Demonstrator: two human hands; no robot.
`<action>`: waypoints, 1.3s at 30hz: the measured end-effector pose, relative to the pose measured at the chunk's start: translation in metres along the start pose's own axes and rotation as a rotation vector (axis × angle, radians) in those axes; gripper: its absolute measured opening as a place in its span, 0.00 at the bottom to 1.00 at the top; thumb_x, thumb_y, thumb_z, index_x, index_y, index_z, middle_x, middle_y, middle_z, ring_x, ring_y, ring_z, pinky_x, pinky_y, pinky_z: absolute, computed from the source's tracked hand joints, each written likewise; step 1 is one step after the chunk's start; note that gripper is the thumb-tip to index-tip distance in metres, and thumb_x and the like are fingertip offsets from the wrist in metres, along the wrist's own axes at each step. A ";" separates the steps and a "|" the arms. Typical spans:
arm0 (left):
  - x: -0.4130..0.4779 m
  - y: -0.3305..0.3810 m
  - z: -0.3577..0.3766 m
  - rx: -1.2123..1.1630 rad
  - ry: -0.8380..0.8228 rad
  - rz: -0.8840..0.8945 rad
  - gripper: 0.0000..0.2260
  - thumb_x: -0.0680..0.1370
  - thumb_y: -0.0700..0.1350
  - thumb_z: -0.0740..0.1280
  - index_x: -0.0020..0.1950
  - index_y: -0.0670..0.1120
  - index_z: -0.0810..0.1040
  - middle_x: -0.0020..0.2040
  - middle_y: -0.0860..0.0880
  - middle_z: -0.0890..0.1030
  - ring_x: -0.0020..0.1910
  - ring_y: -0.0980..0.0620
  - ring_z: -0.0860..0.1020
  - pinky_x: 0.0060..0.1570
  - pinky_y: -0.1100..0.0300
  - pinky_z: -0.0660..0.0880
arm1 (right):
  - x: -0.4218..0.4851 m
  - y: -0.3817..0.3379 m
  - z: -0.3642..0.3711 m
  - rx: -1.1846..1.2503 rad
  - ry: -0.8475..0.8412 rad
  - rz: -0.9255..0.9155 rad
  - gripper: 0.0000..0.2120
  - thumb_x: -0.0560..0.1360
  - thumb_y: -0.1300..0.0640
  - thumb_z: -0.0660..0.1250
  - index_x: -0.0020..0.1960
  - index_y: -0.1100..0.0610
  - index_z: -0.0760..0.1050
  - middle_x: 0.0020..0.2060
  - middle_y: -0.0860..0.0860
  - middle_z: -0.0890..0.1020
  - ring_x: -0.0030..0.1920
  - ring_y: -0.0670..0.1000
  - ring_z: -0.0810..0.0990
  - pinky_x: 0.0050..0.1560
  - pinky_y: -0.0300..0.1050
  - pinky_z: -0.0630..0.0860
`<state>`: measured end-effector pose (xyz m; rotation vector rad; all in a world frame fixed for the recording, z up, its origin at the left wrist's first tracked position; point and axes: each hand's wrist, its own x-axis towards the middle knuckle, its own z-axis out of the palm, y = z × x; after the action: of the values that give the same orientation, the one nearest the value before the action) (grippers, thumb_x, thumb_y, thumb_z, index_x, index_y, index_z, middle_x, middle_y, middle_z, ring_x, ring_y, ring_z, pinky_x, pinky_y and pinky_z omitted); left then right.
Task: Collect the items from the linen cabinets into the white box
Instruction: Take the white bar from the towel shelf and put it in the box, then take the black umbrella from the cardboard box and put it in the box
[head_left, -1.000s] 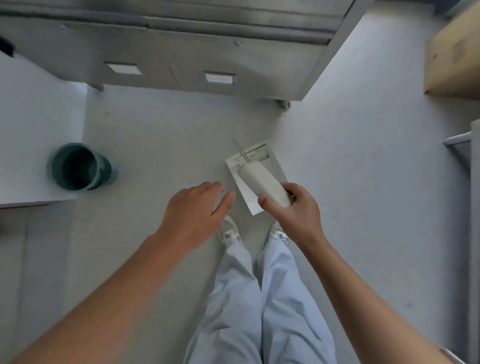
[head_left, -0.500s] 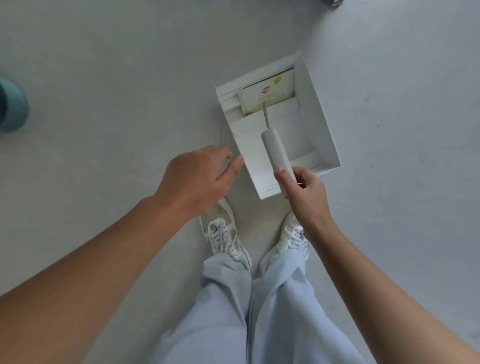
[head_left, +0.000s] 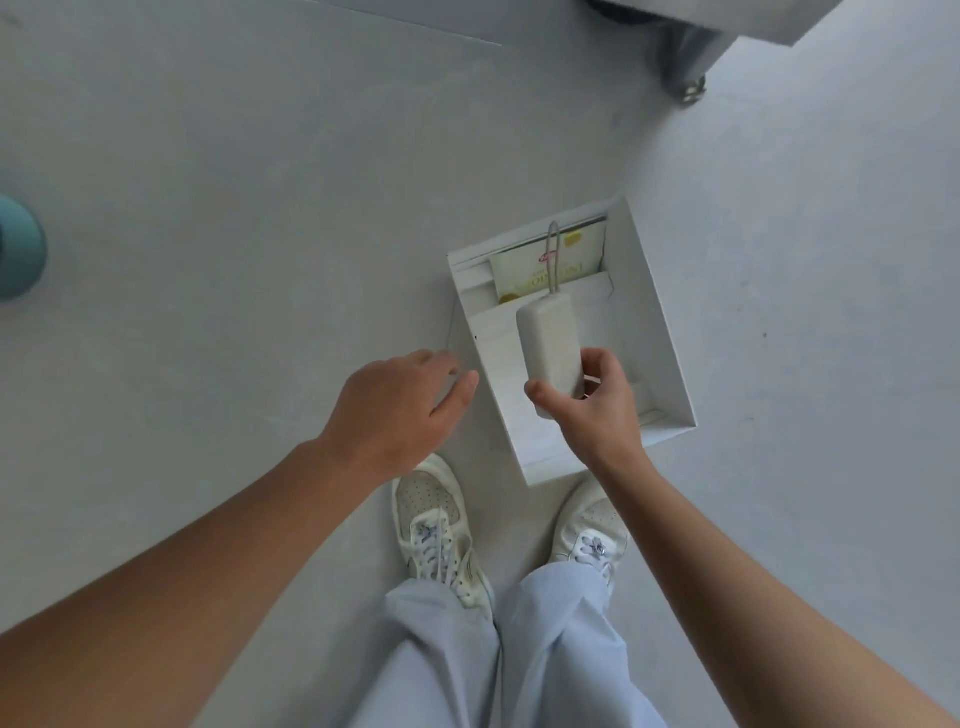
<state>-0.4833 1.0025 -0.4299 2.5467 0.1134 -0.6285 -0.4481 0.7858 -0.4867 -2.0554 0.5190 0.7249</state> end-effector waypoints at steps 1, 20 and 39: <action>0.004 -0.002 0.000 0.000 0.003 0.000 0.23 0.80 0.61 0.48 0.51 0.50 0.77 0.42 0.53 0.80 0.36 0.51 0.78 0.36 0.53 0.75 | 0.010 -0.003 0.003 -0.014 0.016 -0.007 0.28 0.64 0.46 0.81 0.58 0.50 0.73 0.47 0.41 0.80 0.46 0.43 0.82 0.52 0.57 0.81; 0.035 -0.027 0.045 -0.092 0.047 -0.091 0.22 0.79 0.62 0.47 0.53 0.53 0.76 0.46 0.55 0.81 0.43 0.51 0.80 0.42 0.53 0.76 | 0.084 0.052 0.075 -0.098 -0.051 -0.041 0.27 0.69 0.48 0.79 0.63 0.51 0.73 0.56 0.44 0.81 0.55 0.45 0.80 0.58 0.45 0.78; -0.001 -0.006 -0.004 -0.049 0.099 -0.216 0.22 0.80 0.61 0.48 0.54 0.52 0.76 0.46 0.54 0.81 0.41 0.51 0.80 0.39 0.54 0.76 | 0.023 -0.009 0.013 -0.082 -0.221 -0.045 0.27 0.79 0.43 0.68 0.74 0.52 0.70 0.70 0.47 0.76 0.69 0.46 0.73 0.68 0.47 0.71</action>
<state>-0.4839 1.0096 -0.4292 2.5375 0.4373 -0.5715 -0.4295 0.7997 -0.5022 -2.0238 0.3217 0.9464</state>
